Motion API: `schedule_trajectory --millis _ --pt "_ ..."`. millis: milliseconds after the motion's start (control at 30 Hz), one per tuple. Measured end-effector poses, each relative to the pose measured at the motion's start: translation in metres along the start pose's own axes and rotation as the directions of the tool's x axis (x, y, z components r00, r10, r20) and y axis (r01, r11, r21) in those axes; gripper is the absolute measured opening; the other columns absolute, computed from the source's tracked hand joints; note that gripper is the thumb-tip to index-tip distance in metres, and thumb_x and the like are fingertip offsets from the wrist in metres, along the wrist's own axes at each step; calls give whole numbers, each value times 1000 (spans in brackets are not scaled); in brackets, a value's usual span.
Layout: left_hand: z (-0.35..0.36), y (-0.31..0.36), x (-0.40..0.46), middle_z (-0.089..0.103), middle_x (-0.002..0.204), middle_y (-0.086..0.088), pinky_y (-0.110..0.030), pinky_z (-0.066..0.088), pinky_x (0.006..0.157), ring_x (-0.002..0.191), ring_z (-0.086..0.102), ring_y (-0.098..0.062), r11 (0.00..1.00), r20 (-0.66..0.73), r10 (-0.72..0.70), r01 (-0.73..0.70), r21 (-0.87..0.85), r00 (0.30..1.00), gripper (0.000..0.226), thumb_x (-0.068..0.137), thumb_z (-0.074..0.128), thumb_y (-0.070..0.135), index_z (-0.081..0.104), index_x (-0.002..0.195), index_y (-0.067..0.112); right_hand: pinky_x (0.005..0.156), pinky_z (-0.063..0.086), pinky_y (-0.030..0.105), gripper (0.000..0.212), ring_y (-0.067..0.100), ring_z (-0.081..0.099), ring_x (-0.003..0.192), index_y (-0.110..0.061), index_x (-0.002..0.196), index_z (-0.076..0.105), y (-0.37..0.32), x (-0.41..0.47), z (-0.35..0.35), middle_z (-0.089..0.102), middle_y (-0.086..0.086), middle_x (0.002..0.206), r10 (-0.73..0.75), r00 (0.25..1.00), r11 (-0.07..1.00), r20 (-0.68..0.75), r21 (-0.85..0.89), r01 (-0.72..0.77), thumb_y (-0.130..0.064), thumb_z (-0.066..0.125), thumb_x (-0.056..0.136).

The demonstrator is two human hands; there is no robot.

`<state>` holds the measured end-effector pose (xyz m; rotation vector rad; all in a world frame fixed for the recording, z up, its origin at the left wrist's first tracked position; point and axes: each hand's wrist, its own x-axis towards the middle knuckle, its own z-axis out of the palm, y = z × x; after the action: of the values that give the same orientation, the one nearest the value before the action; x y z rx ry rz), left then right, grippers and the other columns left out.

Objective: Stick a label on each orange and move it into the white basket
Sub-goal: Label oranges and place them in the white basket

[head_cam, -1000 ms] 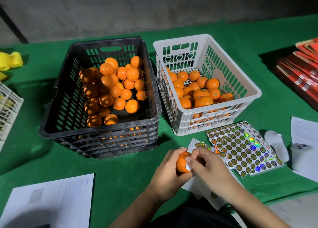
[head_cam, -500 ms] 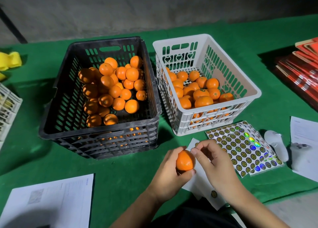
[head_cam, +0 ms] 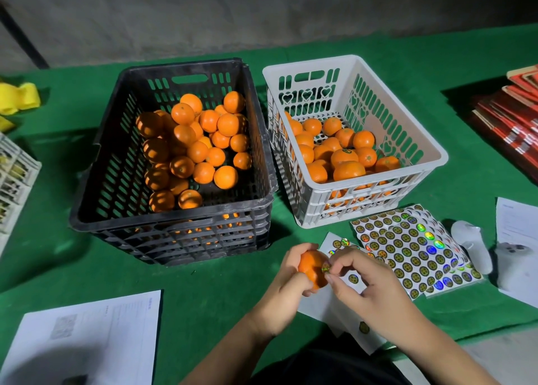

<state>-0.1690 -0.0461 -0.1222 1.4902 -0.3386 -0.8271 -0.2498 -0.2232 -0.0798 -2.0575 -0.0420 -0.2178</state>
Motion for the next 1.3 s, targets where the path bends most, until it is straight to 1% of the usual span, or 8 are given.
schedule_trajectory --millis 200,300,433,667,833,967,1133,1300 --pt "4 6 -2 64 113 2 -21 44 76 86 55 -9 1000 -19 23 -23 -14 1000 56 94 40 64 53 133 27 79 48 30 6 19 61 89 -24 93 66 -8 0 0 65 -13 95 -64 998 992 30 -106 66 -21 71 94" --pt "4 5 -2 63 118 0 -18 48 80 94 59 -3 998 -6 58 -57 30 998 45 99 52 50 51 135 24 76 48 29 17 15 58 86 -21 92 64 -10 2 -3 63 -14 94 -78 994 980 73 -176 90 -8 75 92" --pt "5 5 -2 65 119 3 -24 50 80 95 60 -5 997 -17 60 -59 54 998 36 103 50 40 49 136 24 74 47 28 8 15 57 84 -23 91 62 -12 3 -8 59 -10 90 -52 991 981 120 -180 73 -20 68 95" --pt "8 1 -2 66 110 11 -27 53 77 91 61 -7 999 -64 51 -50 16 997 43 96 56 55 53 132 32 73 49 34 11 18 59 81 -27 89 64 -10 5 -19 63 -8 87 47 986 991 159 -133 -25 -22 71 96" --pt "0 -7 3 67 110 1 -25 51 62 67 62 -11 993 -222 -63 38 -116 973 40 89 54 64 63 119 39 68 45 30 25 16 54 73 -30 82 58 -8 3 -34 58 -6 80 75 988 992 133 -114 -59 -11 71 94" --pt "-17 -6 6 67 111 -5 -28 48 55 58 60 -17 975 -271 -135 78 -209 953 37 89 51 59 67 114 36 64 46 27 7 23 54 69 -23 97 65 -5 6 -52 62 1 81 156 987 988 -32 25 -156 -22 70 93" --pt "-5 4 0 68 99 20 -21 50 61 69 62 -6 994 -227 -34 9 -109 973 41 85 65 62 64 117 35 71 51 30 39 26 61 77 -38 126 57 -9 10 -29 66 1 94 213 975 961 -62 195 -198 -30 71 90" --pt "0 31 -7 69 106 13 -25 54 72 89 66 -7 993 -171 50 -68 -97 984 22 93 63 46 62 114 37 87 54 26 64 14 66 106 -47 143 38 -18 22 14 65 -7 115 270 952 912 -141 354 -207 -51 69 88"
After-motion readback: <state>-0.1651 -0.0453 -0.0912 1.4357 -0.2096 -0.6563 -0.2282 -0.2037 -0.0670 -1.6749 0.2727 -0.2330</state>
